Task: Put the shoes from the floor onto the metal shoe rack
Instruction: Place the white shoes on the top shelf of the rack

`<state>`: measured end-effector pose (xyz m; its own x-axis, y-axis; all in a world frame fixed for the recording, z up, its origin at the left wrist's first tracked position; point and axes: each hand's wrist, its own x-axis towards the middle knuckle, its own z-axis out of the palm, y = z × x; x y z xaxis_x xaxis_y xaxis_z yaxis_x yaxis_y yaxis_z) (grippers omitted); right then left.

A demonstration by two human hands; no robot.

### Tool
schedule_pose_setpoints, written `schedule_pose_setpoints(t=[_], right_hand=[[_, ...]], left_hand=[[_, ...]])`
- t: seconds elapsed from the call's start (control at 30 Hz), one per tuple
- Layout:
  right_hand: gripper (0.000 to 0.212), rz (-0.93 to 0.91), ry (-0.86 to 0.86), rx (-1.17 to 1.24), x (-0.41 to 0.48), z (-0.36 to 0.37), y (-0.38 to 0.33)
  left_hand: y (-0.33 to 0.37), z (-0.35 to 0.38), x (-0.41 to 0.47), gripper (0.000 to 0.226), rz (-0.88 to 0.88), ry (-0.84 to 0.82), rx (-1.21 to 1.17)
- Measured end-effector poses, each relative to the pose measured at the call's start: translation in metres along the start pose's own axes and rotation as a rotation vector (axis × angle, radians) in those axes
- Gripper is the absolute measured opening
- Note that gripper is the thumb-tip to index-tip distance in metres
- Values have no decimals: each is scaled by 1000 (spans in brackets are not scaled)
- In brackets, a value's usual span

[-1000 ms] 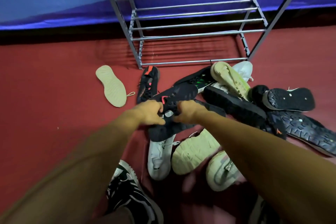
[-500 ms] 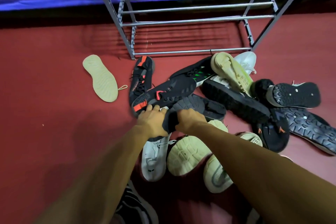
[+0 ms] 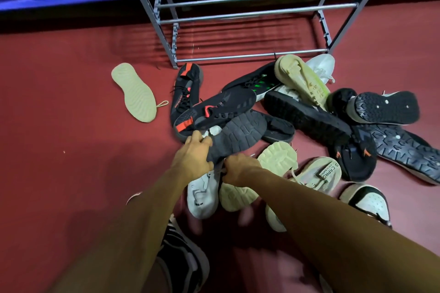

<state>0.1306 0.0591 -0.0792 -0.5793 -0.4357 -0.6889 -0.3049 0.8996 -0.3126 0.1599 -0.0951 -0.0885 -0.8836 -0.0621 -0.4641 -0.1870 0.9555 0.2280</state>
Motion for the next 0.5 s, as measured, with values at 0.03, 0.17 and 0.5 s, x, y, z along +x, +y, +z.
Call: schedule_pose_setpoints(t=[0.03, 0.17, 0.5], right_hand=[[37, 8, -3, 1, -3, 6, 0], [39, 18, -18, 32, -8, 21, -8], [47, 150, -1, 165, 13, 33, -24]], left_hand=[[-3, 4, -5, 40, -10, -10, -26], [-10, 11, -21, 24, -53, -20, 2], [-43, 26, -29, 40, -267, -288, 51]])
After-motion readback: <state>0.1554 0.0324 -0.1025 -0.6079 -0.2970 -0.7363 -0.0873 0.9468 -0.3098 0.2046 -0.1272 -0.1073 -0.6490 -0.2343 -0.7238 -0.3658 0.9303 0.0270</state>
